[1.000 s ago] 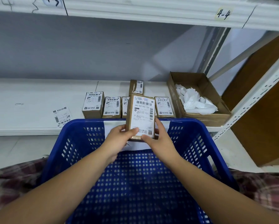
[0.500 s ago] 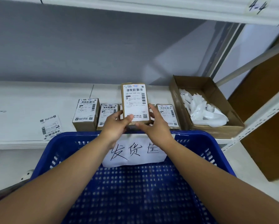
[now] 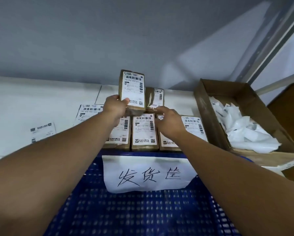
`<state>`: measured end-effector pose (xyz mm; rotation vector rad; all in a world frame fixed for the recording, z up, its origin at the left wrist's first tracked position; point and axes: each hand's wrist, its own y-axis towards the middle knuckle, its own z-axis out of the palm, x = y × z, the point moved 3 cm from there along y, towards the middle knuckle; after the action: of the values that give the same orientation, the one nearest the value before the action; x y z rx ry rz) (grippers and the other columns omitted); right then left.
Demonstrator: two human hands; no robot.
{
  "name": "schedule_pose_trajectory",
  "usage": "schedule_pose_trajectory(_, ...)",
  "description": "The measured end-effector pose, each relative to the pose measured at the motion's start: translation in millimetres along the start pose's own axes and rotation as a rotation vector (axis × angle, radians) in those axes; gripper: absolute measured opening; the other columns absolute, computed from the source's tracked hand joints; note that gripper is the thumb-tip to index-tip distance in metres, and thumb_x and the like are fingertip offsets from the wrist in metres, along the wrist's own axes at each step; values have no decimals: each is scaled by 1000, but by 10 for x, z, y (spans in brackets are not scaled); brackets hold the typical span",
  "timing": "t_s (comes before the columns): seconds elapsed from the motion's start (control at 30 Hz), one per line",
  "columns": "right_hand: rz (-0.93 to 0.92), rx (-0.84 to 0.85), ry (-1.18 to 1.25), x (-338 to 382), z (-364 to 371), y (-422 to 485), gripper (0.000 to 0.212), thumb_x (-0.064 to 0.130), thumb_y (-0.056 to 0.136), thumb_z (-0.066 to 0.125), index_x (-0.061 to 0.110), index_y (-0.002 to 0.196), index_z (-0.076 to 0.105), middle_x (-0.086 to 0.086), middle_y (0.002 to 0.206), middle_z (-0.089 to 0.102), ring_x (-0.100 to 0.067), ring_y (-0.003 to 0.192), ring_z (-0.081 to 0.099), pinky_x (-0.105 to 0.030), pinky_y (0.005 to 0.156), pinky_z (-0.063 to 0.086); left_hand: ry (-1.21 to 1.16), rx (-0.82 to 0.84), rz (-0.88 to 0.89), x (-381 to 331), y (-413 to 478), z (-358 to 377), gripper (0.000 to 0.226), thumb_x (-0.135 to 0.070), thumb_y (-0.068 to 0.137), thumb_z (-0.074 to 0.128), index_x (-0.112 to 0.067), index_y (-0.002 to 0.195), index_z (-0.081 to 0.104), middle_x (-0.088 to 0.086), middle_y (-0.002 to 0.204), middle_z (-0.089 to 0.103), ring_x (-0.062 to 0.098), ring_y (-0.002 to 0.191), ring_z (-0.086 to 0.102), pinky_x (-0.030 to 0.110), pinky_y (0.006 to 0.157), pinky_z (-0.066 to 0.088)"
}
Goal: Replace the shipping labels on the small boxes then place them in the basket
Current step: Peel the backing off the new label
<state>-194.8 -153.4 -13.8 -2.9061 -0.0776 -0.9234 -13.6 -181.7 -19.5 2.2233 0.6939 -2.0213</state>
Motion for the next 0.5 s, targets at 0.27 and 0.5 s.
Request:
schedule_pose_trajectory(0.27, -53, 134, -342, -60, 181, 528, 56, 20, 99, 44, 36, 151, 30, -10, 159, 21, -34, 143, 22, -50, 111, 36, 186, -172, 40, -9, 448, 13, 28, -27, 96, 52, -10, 116, 63, 8, 109, 68, 27, 95, 64, 31, 78, 48)
schedule_pose_trajectory(0.5, -156, 271, -465, 33, 402, 742, 48, 38, 104, 29, 28, 152, 27, -10, 158, 28, -26, 149, 13, -46, 120, 10, 569, -70, 10, 23, 559, 92, 41, -34, 98, 48, -5, 127, 50, 17, 122, 59, 34, 105, 59, 34, 79, 48)
